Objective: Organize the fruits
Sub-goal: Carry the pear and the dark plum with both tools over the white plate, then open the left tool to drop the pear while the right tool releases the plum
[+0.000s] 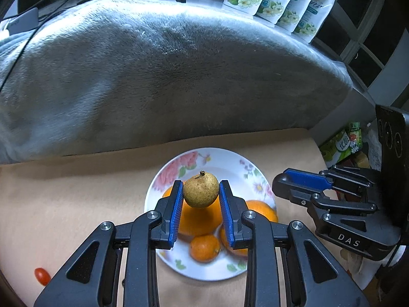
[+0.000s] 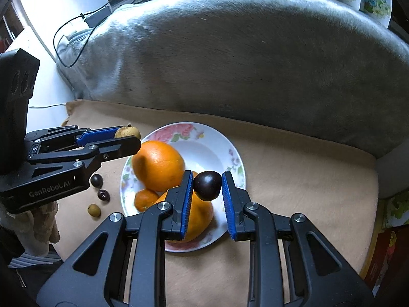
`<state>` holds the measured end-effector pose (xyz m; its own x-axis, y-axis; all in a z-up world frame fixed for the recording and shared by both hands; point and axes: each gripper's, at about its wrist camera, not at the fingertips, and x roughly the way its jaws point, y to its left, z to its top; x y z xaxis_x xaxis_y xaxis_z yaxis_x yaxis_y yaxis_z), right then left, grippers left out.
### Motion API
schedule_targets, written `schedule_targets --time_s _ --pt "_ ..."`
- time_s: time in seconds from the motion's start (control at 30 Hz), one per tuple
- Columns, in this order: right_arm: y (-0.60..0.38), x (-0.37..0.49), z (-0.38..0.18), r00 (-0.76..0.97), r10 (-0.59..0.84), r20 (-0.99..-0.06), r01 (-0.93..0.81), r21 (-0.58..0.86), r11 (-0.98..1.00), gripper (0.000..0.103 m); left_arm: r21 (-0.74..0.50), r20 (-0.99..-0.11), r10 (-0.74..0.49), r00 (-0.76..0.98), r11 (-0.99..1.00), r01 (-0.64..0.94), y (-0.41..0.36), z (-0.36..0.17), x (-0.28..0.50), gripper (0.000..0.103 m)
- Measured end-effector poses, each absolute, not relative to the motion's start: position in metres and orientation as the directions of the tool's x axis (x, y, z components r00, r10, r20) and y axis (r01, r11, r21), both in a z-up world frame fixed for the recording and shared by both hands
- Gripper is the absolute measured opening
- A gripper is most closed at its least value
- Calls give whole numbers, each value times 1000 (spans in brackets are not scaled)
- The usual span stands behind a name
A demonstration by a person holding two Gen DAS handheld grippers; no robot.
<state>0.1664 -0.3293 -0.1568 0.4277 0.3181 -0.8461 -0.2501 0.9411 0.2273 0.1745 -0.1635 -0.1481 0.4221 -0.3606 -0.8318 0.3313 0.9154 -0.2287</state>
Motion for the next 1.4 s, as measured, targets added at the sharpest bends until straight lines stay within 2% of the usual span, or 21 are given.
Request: schedule_targets --time_s 0.5,0.6,0.8,0.83,0.9,0.97,1.03,1.17,1.23,1.4 --pt "-332 174 -168 401 343 -850 -267 250 931 24 -214 -839 -345 421 920 328 -174 -156 187 27" --pt "-332 174 -169 399 344 -850 -270 249 930 24 -214 -837 -345 424 921 326 -174 -156 188 34" --pt "-330 174 -171 392 337 -856 -266 245 932 26 -206 -837 -342 427 920 333 -176 -153 189 35" --pt "-330 174 -171 394 335 -856 -264 243 933 29 -206 -837 -342 428 920 332 -175 -153 188 35" --pt "-328 173 -168 404 332 -853 -264 239 934 54 -206 -836 -342 429 921 331 -174 -151 188 35" --pt "-328 171 -164 420 330 -845 -264 234 936 64 -206 -835 -341 432 921 330 -173 -149 187 36" --pt "-327 170 -162 422 322 -848 -260 227 939 65 -203 -833 -337 439 924 325 -172 -147 186 50" --pt "-326 167 -159 422 317 -849 -252 226 941 70 -204 -828 -338 448 925 320 -169 -142 183 61" --pt "-326 166 -159 419 316 -851 -250 227 941 71 -193 -826 -331 457 927 322 -169 -139 182 71" --pt "-328 160 -156 419 317 -851 -242 232 942 83 -171 -817 -316 483 932 319 -166 -130 177 75"
